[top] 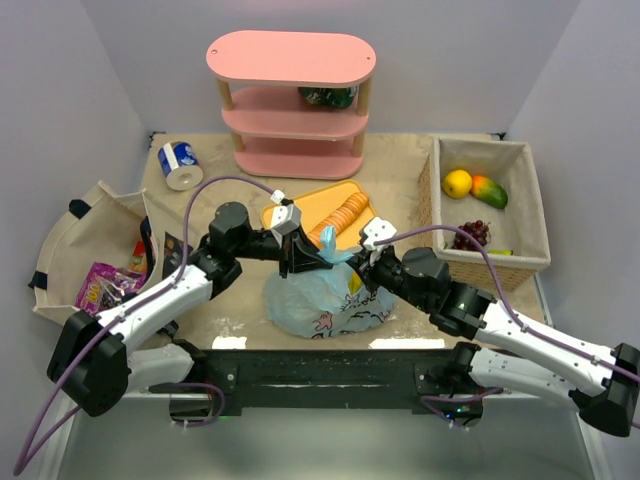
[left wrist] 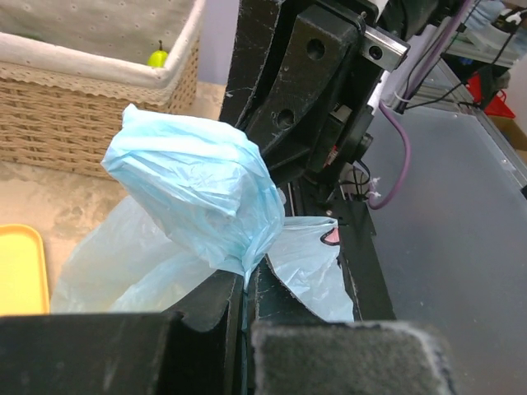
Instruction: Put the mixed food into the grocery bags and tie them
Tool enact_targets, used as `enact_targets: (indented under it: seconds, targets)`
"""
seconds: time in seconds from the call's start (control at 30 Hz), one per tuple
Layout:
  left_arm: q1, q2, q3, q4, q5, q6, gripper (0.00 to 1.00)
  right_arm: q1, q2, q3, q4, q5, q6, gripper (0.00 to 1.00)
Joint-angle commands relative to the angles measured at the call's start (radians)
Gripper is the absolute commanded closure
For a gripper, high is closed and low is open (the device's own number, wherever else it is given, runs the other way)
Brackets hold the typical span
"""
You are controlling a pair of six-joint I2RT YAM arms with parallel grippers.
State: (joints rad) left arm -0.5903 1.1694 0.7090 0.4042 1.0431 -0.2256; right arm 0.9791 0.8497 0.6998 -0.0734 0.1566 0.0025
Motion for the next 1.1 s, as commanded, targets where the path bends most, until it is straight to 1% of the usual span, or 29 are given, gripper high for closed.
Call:
enact_targets:
  seconds: [0.0,0.07,0.1,0.13,0.17,0.2,0.23,0.27,0.33,0.43,0.53,0.57,0.6,0.67,0.77,0.8,0.83,0.9,1.07]
  targets:
    - [0.003,0.027,0.021,-0.004,0.048,-0.041,1.00,-0.025,-0.011,-0.010,0.099,0.236,0.037,1.00]
    - [0.001,0.026,0.017,0.005,0.043,-0.049,1.00,-0.025,-0.011,-0.013,0.121,0.215,0.042,1.00]
    - [0.003,0.023,0.017,0.007,0.025,-0.047,1.00,-0.023,-0.009,-0.008,0.116,0.189,0.047,0.98]
    - [0.003,0.019,0.015,0.007,0.014,-0.047,1.00,-0.023,-0.009,0.001,0.104,0.172,0.062,0.85]
    - [0.001,0.016,0.015,0.007,0.005,-0.046,1.00,-0.023,-0.009,0.006,0.095,0.158,0.071,0.79]
    - [0.001,0.018,0.015,0.007,-0.012,-0.046,1.00,-0.022,-0.009,0.009,0.086,0.149,0.098,0.69]
    - [0.003,0.016,0.015,0.007,-0.015,-0.047,1.00,-0.020,-0.017,0.010,0.077,0.126,0.111,0.50]
    - [0.001,0.016,0.015,0.008,-0.018,-0.049,1.00,-0.017,-0.023,0.010,0.077,0.123,0.125,0.47]
    - [0.001,0.015,0.015,0.010,-0.029,-0.049,1.00,-0.005,-0.047,0.015,0.018,0.118,0.165,0.38]
    - [0.003,0.007,0.015,-0.002,-0.055,-0.040,1.00,0.001,-0.080,0.042,-0.067,0.081,0.209,0.33]
    - [0.010,-0.001,0.017,-0.019,-0.086,-0.034,1.00,0.003,-0.129,0.075,-0.129,0.028,0.249,0.35]
    - [0.015,-0.001,0.017,-0.022,-0.089,-0.035,1.00,0.001,-0.144,0.081,-0.138,-0.010,0.258,0.37]
    - [0.017,0.001,0.018,-0.021,-0.097,-0.037,1.00,0.003,-0.150,0.090,-0.144,-0.031,0.275,0.43]
    - [0.021,0.001,0.018,-0.027,-0.109,-0.038,1.00,0.003,-0.162,0.093,-0.146,-0.099,0.290,0.48]
    - [0.026,-0.001,0.018,-0.033,-0.121,-0.037,1.00,0.003,-0.170,0.098,-0.138,-0.143,0.317,0.63]
    - [0.026,-0.002,0.018,-0.034,-0.124,-0.037,1.00,0.006,-0.163,0.102,-0.138,-0.153,0.326,0.72]
    - [0.026,-0.002,0.020,-0.036,-0.126,-0.035,1.00,0.007,-0.156,0.104,-0.140,-0.173,0.332,0.76]
    - [0.026,-0.002,0.020,-0.036,-0.124,-0.035,1.00,0.018,-0.127,0.101,-0.135,-0.175,0.344,0.83]
    - [0.024,-0.004,0.018,-0.034,-0.114,-0.037,1.00,0.049,-0.060,0.096,-0.167,-0.068,0.353,0.88]
